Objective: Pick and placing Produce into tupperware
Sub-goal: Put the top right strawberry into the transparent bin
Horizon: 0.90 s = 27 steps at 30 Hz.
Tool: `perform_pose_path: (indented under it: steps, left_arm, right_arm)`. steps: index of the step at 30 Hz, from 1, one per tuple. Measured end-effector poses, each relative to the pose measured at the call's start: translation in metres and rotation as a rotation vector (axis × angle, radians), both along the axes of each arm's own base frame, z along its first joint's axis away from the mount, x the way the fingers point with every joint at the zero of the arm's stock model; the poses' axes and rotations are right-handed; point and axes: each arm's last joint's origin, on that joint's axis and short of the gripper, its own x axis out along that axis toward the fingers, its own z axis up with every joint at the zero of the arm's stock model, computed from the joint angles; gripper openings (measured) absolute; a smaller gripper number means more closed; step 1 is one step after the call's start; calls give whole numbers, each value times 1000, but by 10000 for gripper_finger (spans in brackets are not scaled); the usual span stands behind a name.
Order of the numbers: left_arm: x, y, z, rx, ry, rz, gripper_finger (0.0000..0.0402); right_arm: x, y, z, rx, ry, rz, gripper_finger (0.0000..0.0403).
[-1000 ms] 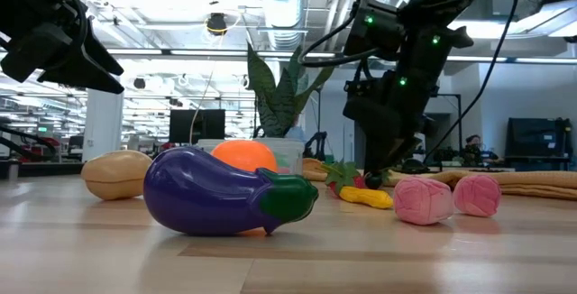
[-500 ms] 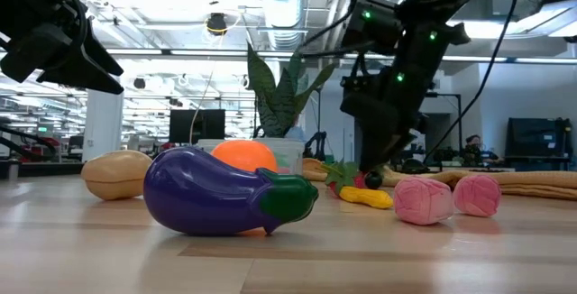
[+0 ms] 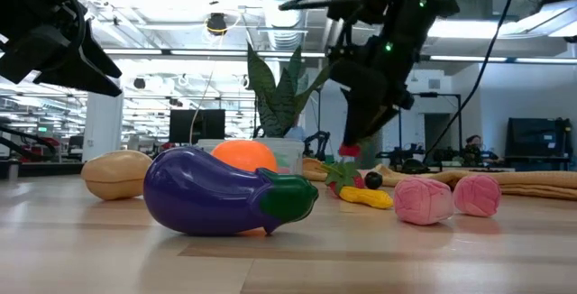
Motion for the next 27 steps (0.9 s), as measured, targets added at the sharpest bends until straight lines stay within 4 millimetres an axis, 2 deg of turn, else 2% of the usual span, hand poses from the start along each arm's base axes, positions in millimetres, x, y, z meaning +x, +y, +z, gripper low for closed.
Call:
perform_pose_path:
  steps: [18, 27]
  left_arm:
    - [0, 0, 0, 0, 4, -1, 300]
    - [0, 0, 0, 0, 4, -1, 300]
  right_arm:
    - [22, 26, 41, -42, -108, 158, 140]
    - [29, 32, 48, -51, -184, 196, 143]
